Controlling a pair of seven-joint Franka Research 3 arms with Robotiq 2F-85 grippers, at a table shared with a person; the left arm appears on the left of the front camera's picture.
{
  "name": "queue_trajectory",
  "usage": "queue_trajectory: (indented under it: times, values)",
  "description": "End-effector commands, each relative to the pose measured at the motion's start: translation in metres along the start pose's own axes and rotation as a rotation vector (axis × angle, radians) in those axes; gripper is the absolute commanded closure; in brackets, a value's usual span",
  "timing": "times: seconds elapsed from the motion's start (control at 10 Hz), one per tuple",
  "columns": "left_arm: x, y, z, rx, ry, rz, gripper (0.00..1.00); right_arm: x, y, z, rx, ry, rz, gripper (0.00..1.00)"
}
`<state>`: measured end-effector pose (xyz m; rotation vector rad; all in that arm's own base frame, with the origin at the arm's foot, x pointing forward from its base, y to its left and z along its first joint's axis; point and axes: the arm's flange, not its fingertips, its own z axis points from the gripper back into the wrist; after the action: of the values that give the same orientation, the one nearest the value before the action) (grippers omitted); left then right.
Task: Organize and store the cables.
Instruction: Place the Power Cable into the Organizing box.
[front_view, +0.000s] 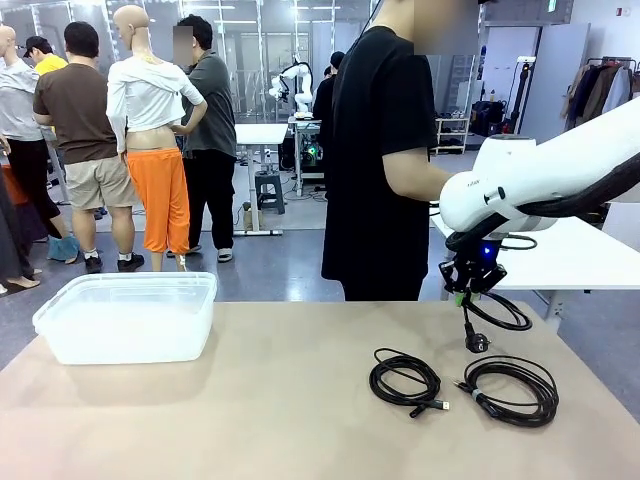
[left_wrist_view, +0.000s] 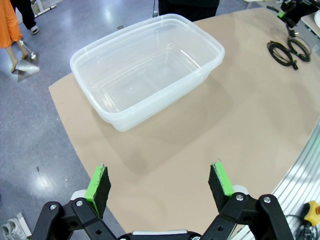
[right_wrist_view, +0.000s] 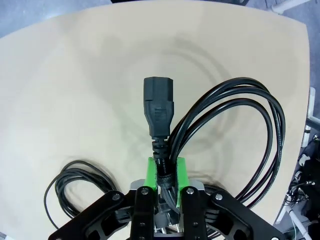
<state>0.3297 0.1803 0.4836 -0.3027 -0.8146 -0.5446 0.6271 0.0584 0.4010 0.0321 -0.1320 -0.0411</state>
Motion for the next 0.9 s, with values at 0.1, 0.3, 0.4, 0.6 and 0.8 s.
queue_trajectory:
  times: [0.1, 0.3, 0.4, 0.6, 0.8]
  values:
    - [-0.001, 0.002, 0.0, -0.016, -0.01, -0.013, 0.0, 0.004, -0.002, 0.002, 0.0, -0.006, -0.012, 0.89]
    - [-0.001, 0.002, 0.0, -0.016, -0.01, -0.013, 0.0, 0.004, -0.002, 0.002, 0.0, -0.006, -0.012, 0.89]
    - [-0.001, 0.002, 0.0, -0.016, -0.01, -0.013, 0.0, 0.004, -0.002, 0.002, 0.0, -0.006, -0.012, 0.89]
    - [-0.001, 0.002, 0.0, -0.016, -0.01, -0.013, 0.0, 0.002, -0.003, 0.0, 0.0, -0.002, -0.005, 0.82]
    - [-0.001, 0.002, 0.0, -0.016, -0.01, -0.013, 0.0, -0.005, 0.053, 0.031, 0.032, 0.007, 0.009, 0.82]
